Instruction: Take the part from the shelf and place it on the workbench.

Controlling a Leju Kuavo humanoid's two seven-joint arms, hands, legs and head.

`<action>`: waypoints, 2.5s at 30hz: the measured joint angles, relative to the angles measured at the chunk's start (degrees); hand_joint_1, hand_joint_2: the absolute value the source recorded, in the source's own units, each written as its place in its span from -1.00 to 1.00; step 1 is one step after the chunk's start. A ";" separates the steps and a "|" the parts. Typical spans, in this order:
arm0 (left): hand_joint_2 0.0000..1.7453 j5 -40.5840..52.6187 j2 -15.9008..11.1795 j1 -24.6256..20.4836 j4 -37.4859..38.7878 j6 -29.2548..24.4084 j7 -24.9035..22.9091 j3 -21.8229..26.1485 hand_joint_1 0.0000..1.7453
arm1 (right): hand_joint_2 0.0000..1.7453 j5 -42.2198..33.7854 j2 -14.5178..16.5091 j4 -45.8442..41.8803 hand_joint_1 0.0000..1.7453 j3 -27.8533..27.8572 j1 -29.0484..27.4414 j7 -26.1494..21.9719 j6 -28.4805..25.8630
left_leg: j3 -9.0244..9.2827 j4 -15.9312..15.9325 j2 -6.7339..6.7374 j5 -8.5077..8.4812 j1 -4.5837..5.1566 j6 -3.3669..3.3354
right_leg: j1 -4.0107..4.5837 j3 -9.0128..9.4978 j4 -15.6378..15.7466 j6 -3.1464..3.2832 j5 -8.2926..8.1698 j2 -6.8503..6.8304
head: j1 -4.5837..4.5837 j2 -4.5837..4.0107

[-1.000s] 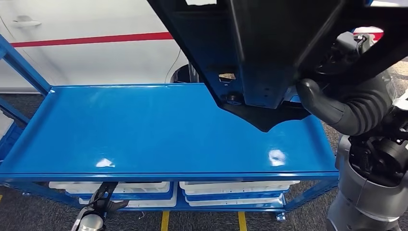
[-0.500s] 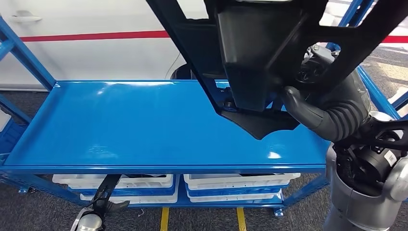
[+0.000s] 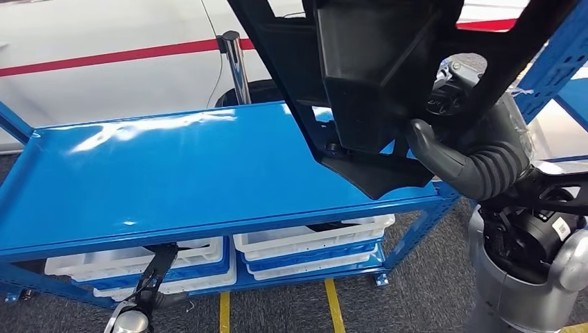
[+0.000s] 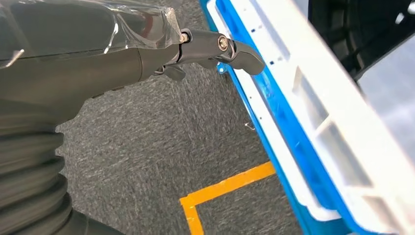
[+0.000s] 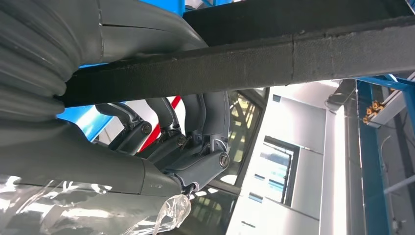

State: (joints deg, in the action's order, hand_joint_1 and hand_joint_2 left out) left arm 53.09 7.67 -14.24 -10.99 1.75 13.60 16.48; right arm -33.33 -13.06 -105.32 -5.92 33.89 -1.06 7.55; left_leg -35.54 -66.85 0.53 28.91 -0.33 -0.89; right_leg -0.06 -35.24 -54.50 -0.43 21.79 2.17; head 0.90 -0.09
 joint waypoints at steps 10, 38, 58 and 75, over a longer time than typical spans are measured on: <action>1.00 -0.05 -0.10 -0.28 0.01 -0.13 -0.04 -0.03 -1.00 | 1.00 0.90 0.03 -0.40 1.00 0.06 -0.06 -0.46 -0.43 | 6.66 13.38 -0.55 -3.67 0.52 -2.20 | -0.08 -2.60 -3.37 -1.58 1.62 -0.16 | -0.17 0.00; 1.00 -0.69 -0.24 0.40 0.02 -0.57 -0.78 -0.05 -1.00 | 1.00 1.41 0.26 -1.31 1.00 0.10 -0.14 -0.46 -0.77 | 6.59 12.99 -0.45 -3.33 -0.15 -1.43 | -0.98 -1.25 0.20 -3.32 -1.46 -1.49 | -0.30 0.00; 1.00 -1.01 -1.65 3.39 0.04 -1.93 -1.81 -0.04 -1.00 | 1.00 1.58 0.22 -1.08 1.00 0.03 0.64 -1.34 0.27 | -5.96 -2.43 -0.30 0.75 -0.24 0.39 | -0.59 4.15 2.05 -0.48 1.54 -2.42 | -0.42 0.00; 1.00 -1.35 -4.43 3.22 0.09 -2.77 -2.82 -0.02 -1.00 | 1.00 2.26 0.80 0.33 1.00 0.31 -0.65 -5.21 0.51 | 1.52 11.81 -0.70 -6.81 0.19 -2.79 | -1.21 -5.58 -18.50 -3.69 8.85 -2.08 | -0.85 0.00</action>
State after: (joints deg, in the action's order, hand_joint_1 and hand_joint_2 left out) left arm 51.74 3.24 -11.02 -10.91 -1.02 10.78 16.46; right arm -31.08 -12.26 -104.99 -5.62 33.24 -6.27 8.07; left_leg -34.02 -55.04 -0.17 22.10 -0.14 -3.68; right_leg -1.27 -40.82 -73.00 -4.12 30.64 0.09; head 0.04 -0.09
